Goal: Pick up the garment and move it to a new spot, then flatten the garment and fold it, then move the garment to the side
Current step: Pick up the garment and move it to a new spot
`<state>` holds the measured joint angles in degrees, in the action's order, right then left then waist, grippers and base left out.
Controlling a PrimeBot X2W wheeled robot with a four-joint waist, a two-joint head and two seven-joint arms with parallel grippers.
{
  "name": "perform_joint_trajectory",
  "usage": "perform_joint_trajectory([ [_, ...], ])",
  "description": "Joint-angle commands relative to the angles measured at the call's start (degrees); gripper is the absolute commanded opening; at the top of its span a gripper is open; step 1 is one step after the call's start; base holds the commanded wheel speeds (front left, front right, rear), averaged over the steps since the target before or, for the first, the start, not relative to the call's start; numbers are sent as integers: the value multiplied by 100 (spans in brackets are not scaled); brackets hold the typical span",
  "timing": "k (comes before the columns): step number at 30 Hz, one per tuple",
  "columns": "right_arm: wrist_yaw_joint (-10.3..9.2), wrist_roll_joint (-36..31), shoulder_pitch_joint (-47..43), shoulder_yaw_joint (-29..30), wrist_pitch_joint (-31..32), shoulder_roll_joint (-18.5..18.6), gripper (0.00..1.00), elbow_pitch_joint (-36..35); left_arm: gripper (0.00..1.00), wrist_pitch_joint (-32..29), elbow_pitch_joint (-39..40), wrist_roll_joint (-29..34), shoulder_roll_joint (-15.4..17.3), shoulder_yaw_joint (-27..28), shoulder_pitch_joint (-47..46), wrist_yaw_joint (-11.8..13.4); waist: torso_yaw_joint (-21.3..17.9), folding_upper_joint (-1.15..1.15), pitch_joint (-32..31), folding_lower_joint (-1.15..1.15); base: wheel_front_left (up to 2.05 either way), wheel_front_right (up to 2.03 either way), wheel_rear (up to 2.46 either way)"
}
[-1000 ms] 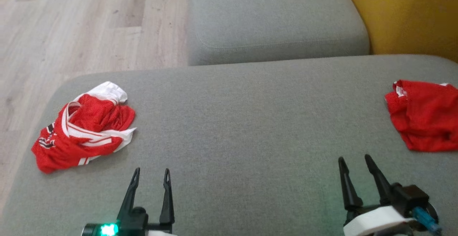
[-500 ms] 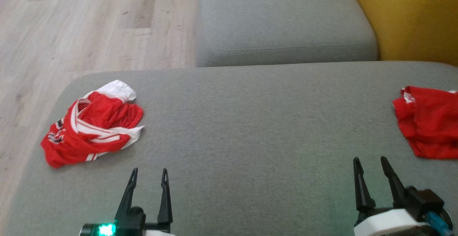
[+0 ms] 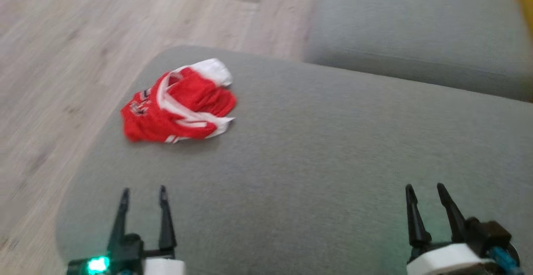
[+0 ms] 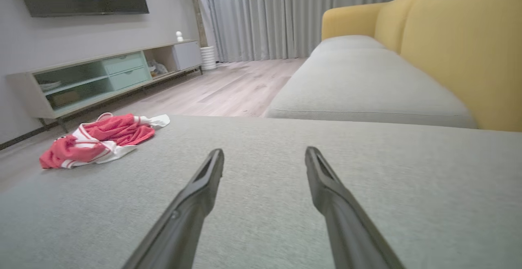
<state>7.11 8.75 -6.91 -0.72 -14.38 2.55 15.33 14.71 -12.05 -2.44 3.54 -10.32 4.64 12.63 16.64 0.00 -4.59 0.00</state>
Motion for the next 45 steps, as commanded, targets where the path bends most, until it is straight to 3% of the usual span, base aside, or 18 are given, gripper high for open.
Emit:
perform_joint_trajectory([
  [1,37,-14,412,-157,-62,40,100,-168,100,29,255,-31,28,313,-255,60,457,0,243,0,0,0,0],
  [8,37,-96,518,-233,-62,153,100,-204,100,29,479,-96,54,776,-266,118,678,0,524,0,0,0,0],
  [12,37,-157,652,-319,-62,422,100,-370,100,29,654,-349,30,1062,-708,-71,619,0,1126,0,0,0,0],
  [17,37,-212,1140,-288,-62,895,100,-461,100,29,491,-409,38,1273,-1968,-393,430,0,2158,0,0,0,0],
  [21,37,-282,1613,-345,-62,1253,100,-496,100,29,-470,-721,37,1340,-3247,-946,252,0,2906,0,0,0,0],
  [27,37,-386,2133,-502,-62,1621,100,-569,100,-50,-2931,-1100,87,1541,-4956,-1153,-20,0,3543,0,0,0,0],
  [32,37,-398,2215,-541,-62,1716,100,-631,100,-579,-4583,-1452,188,1686,-5660,-1424,-187,0,3747,0,0,0,0],
  [33,37,-397,2211,-528,-62,1711,100,-632,25,-650,-4816,-1520,202,1712,-5730,-1509,-207,0,3747,0,0,0,0],
  [34,37,-397,2203,-519,-62,1696,100,-629,0,-673,-4992,-1628,201,1766,-5788,-1620,-230,0,3734,0,0,0,0],
  [41,37,-352,2086,-507,-62,1467,100,-529,0,-1,-4924,-1395,496,1624,-5986,-1705,-266,0,3311,0,0,0,0],
  [45,37,-251,2031,-633,-62,1157,100,-416,0,26,-3433,-735,747,1378,-5801,-1519,-431,0,2651,0,0,0,0],
])
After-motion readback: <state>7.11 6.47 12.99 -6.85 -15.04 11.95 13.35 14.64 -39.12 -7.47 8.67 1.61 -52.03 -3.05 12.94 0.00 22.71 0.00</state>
